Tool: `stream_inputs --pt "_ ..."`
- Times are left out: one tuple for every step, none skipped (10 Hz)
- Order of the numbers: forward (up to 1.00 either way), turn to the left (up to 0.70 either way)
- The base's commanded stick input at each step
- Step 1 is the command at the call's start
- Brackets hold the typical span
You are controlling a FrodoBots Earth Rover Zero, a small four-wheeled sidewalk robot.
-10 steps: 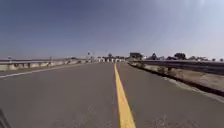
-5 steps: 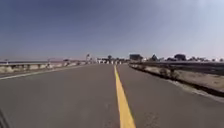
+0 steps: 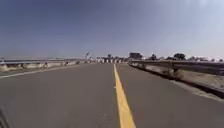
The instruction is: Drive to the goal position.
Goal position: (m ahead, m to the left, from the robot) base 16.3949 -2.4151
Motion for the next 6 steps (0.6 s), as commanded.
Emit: stream_inputs --pt "0.50 0.00" --pt "0.50 0.00" --pt "0.50 0.00" --pt "0.50 0.00" --pt "0.50 0.00" --pt "0.50 0.00"
